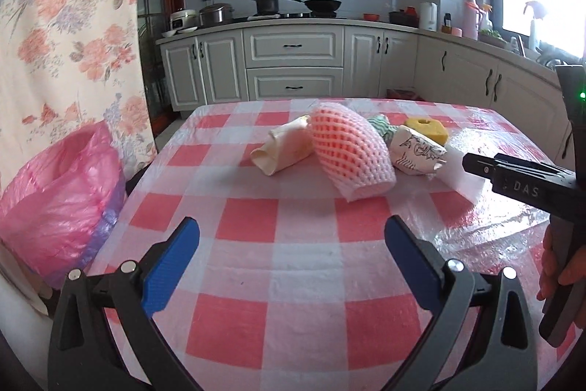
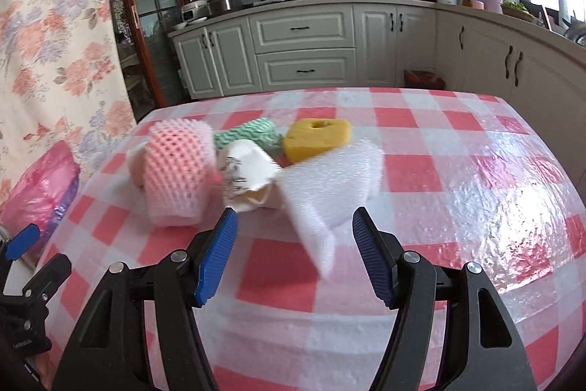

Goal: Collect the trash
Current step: 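Grasp the pink foam net with the left gripper while the right grasps a white foam sheet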

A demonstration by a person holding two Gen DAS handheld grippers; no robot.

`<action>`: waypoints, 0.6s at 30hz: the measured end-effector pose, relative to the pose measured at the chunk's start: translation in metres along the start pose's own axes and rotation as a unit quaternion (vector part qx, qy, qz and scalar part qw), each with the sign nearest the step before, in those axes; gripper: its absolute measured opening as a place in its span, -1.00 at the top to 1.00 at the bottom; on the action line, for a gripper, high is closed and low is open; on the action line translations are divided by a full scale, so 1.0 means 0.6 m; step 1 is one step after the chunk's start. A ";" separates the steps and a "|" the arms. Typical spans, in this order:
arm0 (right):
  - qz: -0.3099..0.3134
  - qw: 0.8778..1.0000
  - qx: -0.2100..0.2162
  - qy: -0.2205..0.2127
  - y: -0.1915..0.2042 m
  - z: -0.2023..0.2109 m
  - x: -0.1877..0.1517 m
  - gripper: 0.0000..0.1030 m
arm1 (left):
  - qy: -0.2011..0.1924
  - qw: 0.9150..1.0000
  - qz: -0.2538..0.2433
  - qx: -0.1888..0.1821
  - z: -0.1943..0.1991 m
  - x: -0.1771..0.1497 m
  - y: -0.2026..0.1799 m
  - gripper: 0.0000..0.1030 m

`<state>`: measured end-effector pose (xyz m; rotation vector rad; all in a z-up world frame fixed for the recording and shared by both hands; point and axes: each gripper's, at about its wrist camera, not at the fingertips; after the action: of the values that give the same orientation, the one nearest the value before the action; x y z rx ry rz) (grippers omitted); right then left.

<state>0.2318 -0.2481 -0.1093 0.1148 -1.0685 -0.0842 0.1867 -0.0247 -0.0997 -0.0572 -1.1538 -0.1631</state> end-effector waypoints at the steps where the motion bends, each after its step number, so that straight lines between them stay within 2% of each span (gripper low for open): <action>1: 0.000 1.000 -0.002 0.001 -0.003 -0.005 0.001 -0.22 | -0.001 1.000 0.000 -0.002 -0.007 0.004 -0.003 -0.90; 7: 0.000 1.000 -0.007 0.009 -0.017 -0.028 0.002 -0.22 | 0.002 1.000 0.012 -0.009 -0.064 0.029 -0.023 -0.90; 12: 0.000 0.999 -0.020 0.034 -0.022 -0.047 -0.002 -0.22 | 0.016 0.999 0.033 -0.012 -0.115 0.043 -0.026 -0.90; 18: 0.003 0.998 -0.027 0.054 -0.031 -0.062 -0.008 -0.19 | 0.027 0.999 0.023 -0.018 -0.162 0.052 -0.043 -0.90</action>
<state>0.2618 -0.2638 -0.1336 0.0674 -0.9579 -0.0997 0.2828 -0.0660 -0.1114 -0.1105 -1.0955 -0.1428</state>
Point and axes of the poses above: each gripper's, at about its wrist camera, not at the fingertips, and z roughly against the way its jaws point, y to its left, x to its top, and after that the axes turned 10 degrees about -y, right-handed
